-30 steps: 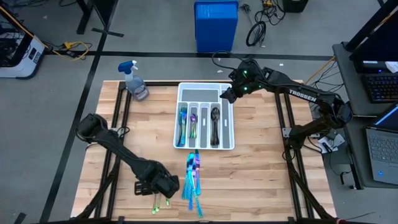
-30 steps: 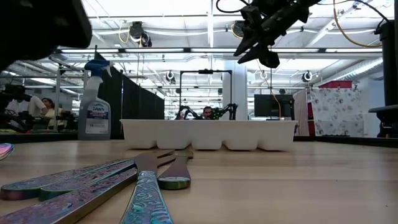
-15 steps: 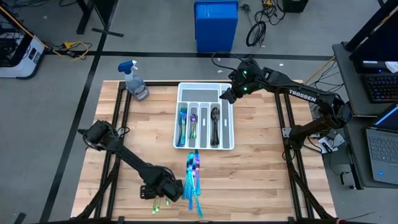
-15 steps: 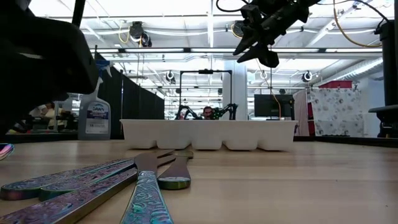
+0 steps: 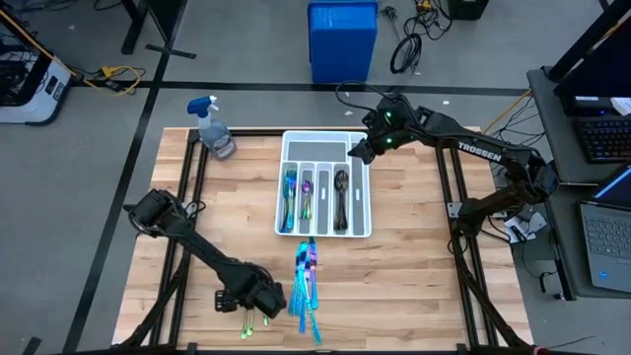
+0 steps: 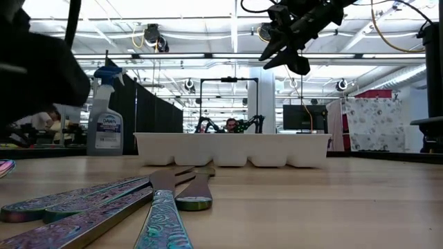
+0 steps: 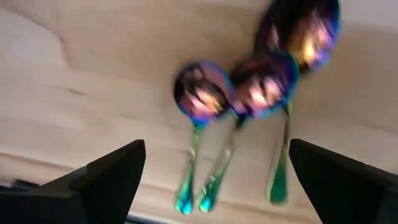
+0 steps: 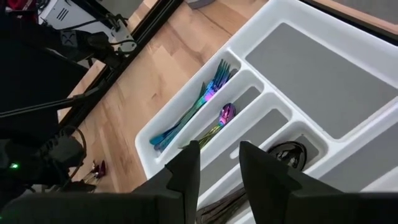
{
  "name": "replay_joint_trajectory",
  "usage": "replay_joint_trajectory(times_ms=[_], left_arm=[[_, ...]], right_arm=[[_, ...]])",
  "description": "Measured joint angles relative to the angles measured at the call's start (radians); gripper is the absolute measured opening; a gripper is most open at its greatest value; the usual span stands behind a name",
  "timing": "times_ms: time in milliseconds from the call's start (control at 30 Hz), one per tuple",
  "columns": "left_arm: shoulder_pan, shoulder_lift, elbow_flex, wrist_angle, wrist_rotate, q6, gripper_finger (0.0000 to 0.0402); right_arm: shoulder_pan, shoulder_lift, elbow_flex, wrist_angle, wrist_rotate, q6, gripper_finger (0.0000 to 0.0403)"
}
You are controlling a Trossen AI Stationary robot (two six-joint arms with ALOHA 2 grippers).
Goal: Sort silverware
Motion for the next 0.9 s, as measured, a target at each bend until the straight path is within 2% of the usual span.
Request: replay_joint_trajectory(times_ms=[233,467,600,900], left_arm=[[0.001,-0.005,-0.087,0.18,0.004,0.032,0.0384],[0.001,-0.007,-0.111,0.21,0.021,0.052,0.0376],[0.006,-0.006,-0.111,0.218,0.029,0.049,0.0334],[0.033,-0.003,-0.112,0.253,0.048,0.043,0.0197]], right_arm=[[0.0,0.0,0.0,0.006,0.0,-0.004,0.0096],[0.0,0.0,0.0,0.006,0.0,-0.004,0.0096],[0.0,0.0,0.0,0.006,0.002,-0.004,0.0096],[0.0,0.0,0.0,0.025,0.005,-0.004,0.0096]])
